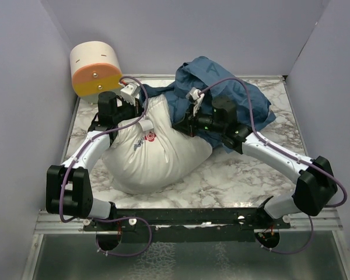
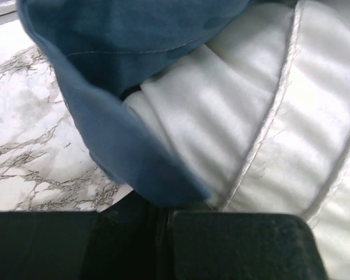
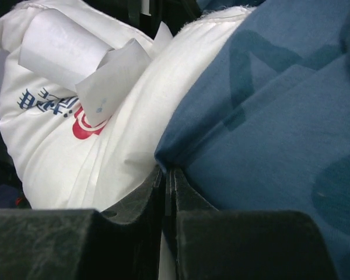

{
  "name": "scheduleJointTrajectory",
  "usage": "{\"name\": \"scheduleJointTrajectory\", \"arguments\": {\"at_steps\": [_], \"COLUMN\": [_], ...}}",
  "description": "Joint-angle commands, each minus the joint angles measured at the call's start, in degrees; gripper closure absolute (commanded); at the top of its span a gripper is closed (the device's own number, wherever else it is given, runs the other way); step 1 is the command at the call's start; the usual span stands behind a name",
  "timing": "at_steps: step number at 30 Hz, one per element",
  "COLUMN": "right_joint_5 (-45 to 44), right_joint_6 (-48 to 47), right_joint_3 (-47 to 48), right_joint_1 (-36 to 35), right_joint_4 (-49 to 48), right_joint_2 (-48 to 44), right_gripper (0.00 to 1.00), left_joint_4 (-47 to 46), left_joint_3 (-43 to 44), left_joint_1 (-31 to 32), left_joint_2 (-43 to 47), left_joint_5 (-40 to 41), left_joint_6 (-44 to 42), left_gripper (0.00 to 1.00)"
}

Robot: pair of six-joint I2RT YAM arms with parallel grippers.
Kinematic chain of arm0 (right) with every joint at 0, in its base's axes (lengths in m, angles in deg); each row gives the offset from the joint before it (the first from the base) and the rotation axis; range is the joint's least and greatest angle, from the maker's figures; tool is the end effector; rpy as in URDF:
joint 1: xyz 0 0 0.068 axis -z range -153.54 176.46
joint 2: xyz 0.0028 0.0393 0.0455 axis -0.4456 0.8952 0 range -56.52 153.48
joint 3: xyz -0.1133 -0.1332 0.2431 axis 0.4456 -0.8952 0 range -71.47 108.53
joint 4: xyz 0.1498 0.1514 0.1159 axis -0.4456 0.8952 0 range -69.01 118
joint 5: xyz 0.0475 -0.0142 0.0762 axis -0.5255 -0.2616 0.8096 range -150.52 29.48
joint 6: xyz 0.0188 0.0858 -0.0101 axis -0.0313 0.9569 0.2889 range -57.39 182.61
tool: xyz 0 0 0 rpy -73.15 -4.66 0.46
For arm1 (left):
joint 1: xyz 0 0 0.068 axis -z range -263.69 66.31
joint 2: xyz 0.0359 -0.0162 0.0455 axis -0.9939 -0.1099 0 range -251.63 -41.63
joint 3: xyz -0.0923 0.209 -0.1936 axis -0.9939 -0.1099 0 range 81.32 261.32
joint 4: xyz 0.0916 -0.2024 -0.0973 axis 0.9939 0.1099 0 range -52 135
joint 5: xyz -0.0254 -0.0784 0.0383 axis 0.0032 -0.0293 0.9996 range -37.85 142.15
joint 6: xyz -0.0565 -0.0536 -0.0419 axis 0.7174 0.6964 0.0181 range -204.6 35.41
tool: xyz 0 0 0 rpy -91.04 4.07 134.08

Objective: Put the pillow into the pillowcase
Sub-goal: Stuff the pillow into the pillowcase.

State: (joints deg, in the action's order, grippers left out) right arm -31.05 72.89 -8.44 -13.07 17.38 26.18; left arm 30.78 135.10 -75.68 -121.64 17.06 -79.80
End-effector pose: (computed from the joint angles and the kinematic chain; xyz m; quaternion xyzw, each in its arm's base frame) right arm 0.2465 0.2537 0.3440 -0.3431 0.7090 0.4293 0.4420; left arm 0.3189 -0.0904 0.3100 0.1967 0.7711 -0.3056 0.5228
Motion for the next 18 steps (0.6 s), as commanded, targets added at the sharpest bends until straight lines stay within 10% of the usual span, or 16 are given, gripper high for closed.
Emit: {"name": "scheduleJointTrajectory", "arguments": {"at_steps": [1, 8, 18], "right_joint_5": [-0.92, -9.09, -30.91], "right_joint_6": [0.21, -7.51, -1.67], "right_joint_3": [-2.05, -1.77, -3.87], "right_joint_1": [-5.21, -5.12, 8.56], "right_joint_4": [-1.27, 4.04, 7.27], "right_joint_2": [-1.22, -15.33, -27.46], "right_gripper": [0.8, 0.22, 0.19], "left_joint_4": [-5.24, -4.1, -3.55], "left_joint_3": [-0.34, 0.01, 0.13], "left_joint_1": [1.39, 1.39, 1.39], "left_joint_2": [-1.22, -1.52, -1.99], "left_joint_5": [-3.86, -3.19, -2.66], "left_joint_6": [1.41, 0.73, 0.3], "left_gripper": [1.0, 1.0, 1.0]}}
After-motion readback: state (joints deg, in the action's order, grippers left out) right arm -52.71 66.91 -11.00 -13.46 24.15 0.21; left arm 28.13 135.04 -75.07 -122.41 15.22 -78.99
